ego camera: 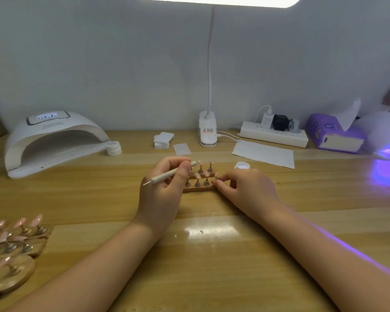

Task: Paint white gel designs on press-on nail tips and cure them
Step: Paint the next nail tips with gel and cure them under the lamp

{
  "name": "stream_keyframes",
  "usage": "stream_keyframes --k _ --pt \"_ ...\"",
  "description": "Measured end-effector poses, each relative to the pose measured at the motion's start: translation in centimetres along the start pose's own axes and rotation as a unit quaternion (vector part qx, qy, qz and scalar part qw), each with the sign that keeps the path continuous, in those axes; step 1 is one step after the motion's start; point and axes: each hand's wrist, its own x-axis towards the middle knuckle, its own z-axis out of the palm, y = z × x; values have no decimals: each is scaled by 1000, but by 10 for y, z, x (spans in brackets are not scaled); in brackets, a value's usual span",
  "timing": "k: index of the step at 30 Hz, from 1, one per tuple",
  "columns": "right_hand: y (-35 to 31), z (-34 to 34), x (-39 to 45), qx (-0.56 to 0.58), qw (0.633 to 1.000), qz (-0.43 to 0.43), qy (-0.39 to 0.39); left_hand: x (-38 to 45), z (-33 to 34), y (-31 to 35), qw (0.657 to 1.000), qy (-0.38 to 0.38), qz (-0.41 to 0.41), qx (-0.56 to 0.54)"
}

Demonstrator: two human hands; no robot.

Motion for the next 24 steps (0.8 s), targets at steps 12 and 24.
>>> stream_keyframes --k 12,24 --pt "-10 -6 -9 37 988 -110 102 -4 2 2 998 -14 57 -6" --pt "-19 -5 -11 194 970 -122 84 -8 8 3 994 -26 98 44"
